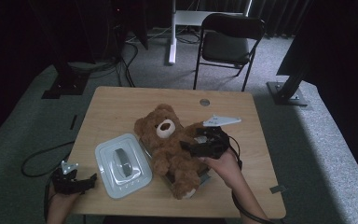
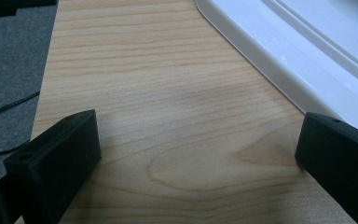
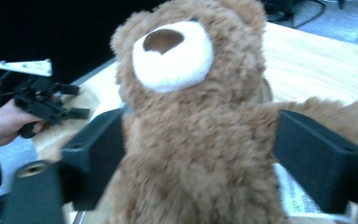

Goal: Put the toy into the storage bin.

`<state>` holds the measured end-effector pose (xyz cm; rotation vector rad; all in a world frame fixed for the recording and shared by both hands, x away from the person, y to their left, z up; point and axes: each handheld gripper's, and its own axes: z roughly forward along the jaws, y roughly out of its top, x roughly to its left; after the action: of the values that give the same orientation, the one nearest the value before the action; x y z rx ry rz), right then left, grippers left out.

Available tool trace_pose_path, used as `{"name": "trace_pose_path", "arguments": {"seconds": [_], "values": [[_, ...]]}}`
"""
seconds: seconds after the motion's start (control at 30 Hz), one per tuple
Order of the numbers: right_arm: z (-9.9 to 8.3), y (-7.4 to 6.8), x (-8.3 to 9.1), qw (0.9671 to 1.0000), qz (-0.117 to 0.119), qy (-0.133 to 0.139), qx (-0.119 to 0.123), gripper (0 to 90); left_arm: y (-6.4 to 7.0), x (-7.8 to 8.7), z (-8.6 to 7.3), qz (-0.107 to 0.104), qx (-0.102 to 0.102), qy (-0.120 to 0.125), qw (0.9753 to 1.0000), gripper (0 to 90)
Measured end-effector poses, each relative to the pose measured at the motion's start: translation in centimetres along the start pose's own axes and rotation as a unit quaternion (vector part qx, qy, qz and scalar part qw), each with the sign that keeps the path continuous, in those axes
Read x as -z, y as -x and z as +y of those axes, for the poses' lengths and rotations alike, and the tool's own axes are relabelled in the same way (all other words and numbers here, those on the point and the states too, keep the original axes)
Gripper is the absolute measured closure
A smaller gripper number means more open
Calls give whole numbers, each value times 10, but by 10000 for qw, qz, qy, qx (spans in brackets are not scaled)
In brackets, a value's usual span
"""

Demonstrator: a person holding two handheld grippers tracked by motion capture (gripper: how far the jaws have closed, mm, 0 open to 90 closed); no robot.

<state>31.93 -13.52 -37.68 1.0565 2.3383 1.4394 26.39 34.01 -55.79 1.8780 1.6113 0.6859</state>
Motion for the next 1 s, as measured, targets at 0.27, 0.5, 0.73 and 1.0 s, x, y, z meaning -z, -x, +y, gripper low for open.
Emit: {"name": "trace_pose_path", "arguments": {"seconds": [0.27, 0.5, 0.73, 1.0], "values": [[23, 3, -10, 9999, -95, 40, -96, 134, 0, 0, 0, -18, -36, -3, 10000, 6], [39, -1, -19, 9999, -108, 131, 22, 121, 0, 0, 0, -29, -50, 0, 10000, 6], [60, -11, -36, 9999, 6, 63, 114, 118, 0, 0, 0, -29, -48, 5, 10000, 6], [80, -22, -56, 9996, 71, -34, 261, 119, 0, 0, 0, -30, -50, 0, 10000, 6]]}}
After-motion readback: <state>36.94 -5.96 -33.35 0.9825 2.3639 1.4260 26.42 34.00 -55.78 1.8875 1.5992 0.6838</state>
